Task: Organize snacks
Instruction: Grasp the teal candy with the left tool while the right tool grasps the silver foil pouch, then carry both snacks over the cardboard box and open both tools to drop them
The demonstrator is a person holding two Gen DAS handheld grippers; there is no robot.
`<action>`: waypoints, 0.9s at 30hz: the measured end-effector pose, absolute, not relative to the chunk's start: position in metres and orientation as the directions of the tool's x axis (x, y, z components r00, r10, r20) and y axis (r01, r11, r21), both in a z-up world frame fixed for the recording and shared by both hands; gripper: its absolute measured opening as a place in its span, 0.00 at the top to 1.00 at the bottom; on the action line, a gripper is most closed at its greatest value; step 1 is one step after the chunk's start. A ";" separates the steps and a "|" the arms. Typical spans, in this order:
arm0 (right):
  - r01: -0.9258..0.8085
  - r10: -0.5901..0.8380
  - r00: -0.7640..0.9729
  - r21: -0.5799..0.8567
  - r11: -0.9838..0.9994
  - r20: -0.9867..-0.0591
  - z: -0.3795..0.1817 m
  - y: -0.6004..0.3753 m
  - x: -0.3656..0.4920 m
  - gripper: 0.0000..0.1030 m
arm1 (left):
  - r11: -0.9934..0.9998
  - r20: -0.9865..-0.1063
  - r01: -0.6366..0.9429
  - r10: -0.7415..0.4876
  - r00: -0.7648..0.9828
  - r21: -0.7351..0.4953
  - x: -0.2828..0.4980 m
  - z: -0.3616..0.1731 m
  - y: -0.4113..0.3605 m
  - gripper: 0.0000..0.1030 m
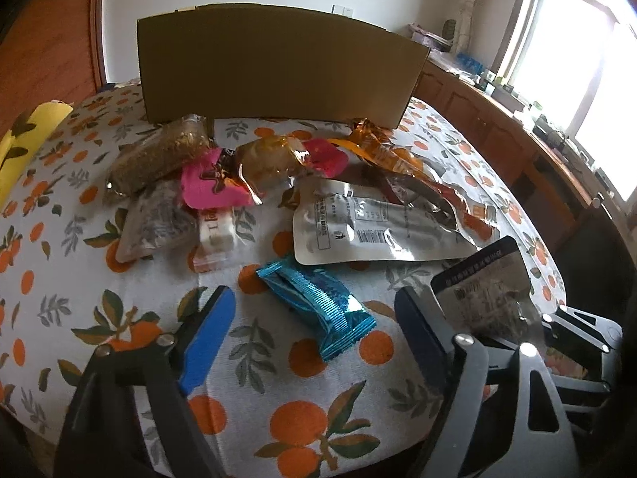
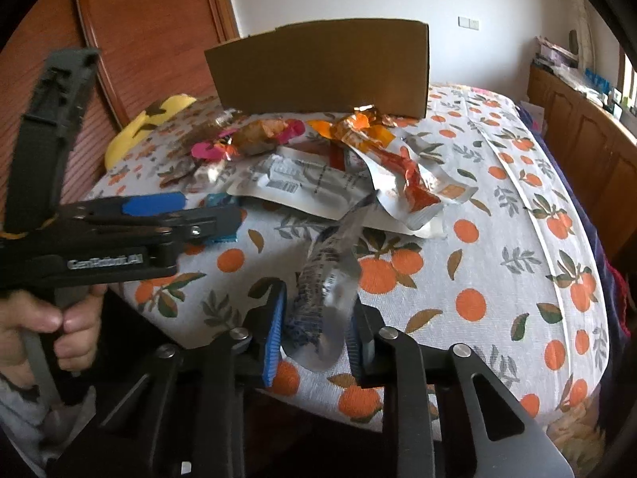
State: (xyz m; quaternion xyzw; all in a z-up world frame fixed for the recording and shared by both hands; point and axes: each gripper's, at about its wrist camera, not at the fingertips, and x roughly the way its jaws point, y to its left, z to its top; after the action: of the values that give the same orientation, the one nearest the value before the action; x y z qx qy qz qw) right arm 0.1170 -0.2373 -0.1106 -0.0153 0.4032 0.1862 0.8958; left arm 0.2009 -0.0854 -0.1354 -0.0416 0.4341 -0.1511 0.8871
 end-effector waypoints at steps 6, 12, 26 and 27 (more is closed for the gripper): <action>-0.359 0.336 0.614 0.126 0.925 -0.715 -0.109 -0.238 0.114 0.82 | 0.964 -0.761 0.229 -0.248 0.599 -0.135 0.194 -0.138 -0.087 0.61; -0.362 0.342 0.625 0.128 0.923 -0.702 -0.107 -0.240 0.112 0.82 | 0.961 -0.764 0.236 -0.259 0.591 -0.143 0.187 -0.138 -0.075 0.75; -0.375 0.356 0.642 0.127 0.918 -0.679 -0.092 -0.241 0.109 0.82 | 0.956 -0.722 0.259 -0.276 0.634 -0.138 0.168 -0.109 -0.058 0.76; -0.378 0.358 0.643 0.126 0.917 -0.677 -0.090 -0.240 0.110 0.82 | 0.956 -0.717 0.261 -0.275 0.641 -0.133 0.166 -0.106 -0.057 0.76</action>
State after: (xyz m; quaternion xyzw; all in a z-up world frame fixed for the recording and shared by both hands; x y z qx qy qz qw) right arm 0.1097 -0.2399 -0.0899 -0.0133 0.3707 0.2029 0.9062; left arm 0.1663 -0.0569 -0.1058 -0.0085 0.3970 -0.1481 0.9058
